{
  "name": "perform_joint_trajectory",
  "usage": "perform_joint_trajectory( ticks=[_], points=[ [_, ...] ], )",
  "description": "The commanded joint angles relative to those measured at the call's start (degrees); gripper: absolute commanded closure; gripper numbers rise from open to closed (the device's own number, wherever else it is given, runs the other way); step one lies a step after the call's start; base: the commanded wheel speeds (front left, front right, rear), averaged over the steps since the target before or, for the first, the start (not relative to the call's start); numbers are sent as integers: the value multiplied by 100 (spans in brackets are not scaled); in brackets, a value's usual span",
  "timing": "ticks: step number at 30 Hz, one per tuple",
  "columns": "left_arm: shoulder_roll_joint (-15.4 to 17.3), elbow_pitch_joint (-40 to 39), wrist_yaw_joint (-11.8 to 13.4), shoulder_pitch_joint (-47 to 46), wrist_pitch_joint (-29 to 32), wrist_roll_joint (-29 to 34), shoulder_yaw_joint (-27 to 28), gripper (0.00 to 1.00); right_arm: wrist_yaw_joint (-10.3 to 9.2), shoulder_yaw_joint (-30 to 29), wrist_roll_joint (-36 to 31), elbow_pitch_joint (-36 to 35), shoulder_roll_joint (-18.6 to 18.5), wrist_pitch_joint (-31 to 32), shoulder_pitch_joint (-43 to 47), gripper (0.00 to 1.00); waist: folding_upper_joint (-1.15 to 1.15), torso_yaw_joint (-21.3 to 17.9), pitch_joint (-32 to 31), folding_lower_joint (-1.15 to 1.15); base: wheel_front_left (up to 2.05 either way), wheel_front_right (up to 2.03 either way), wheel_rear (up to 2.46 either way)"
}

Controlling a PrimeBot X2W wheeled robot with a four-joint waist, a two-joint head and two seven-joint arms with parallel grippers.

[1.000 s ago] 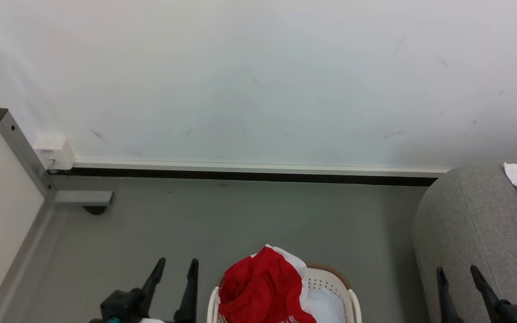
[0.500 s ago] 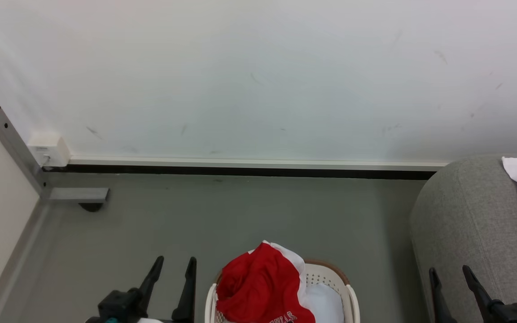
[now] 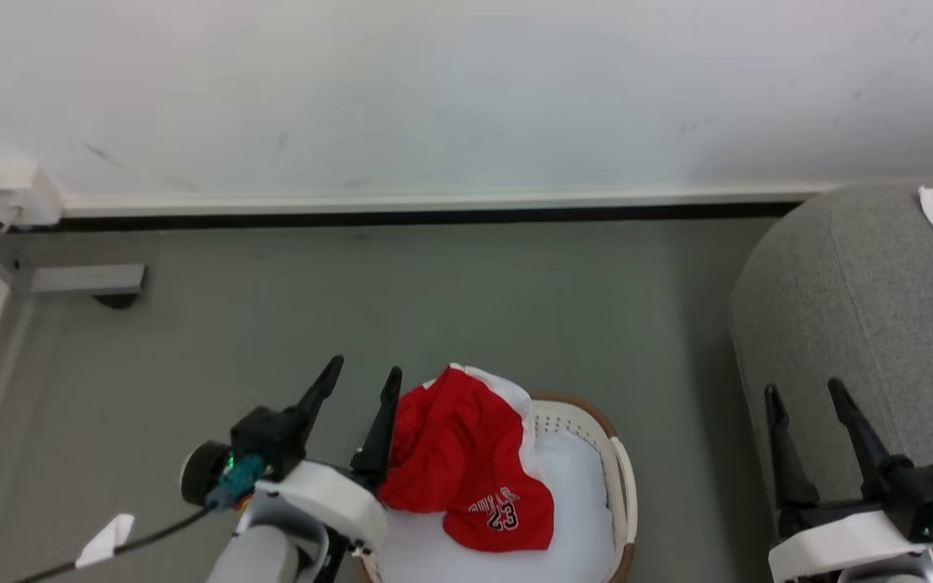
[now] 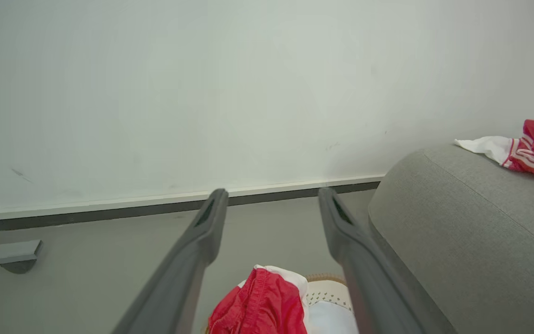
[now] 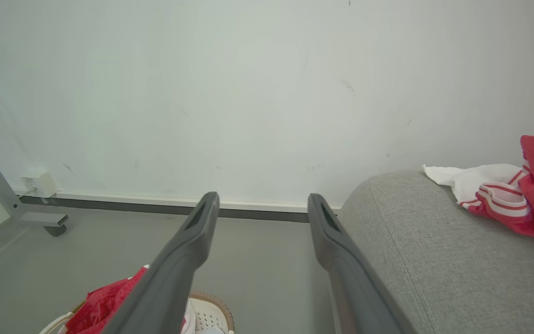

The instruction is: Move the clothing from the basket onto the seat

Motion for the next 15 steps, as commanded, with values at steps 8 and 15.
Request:
perform_joint_trajectory(
  ticks=[8,15],
  points=[
    [54,1261,-103,-1645,450,266,-337,0,-15,158,165,-391,-8,4,-716,0,0,-642,1620,-1,0,0,0],
    [175,2116,-142,-2594,795,362,-476,0,-14,361,258,-665,-6,4,-1188,0,0,-935,2559,-1,0,0,0]
  ],
)
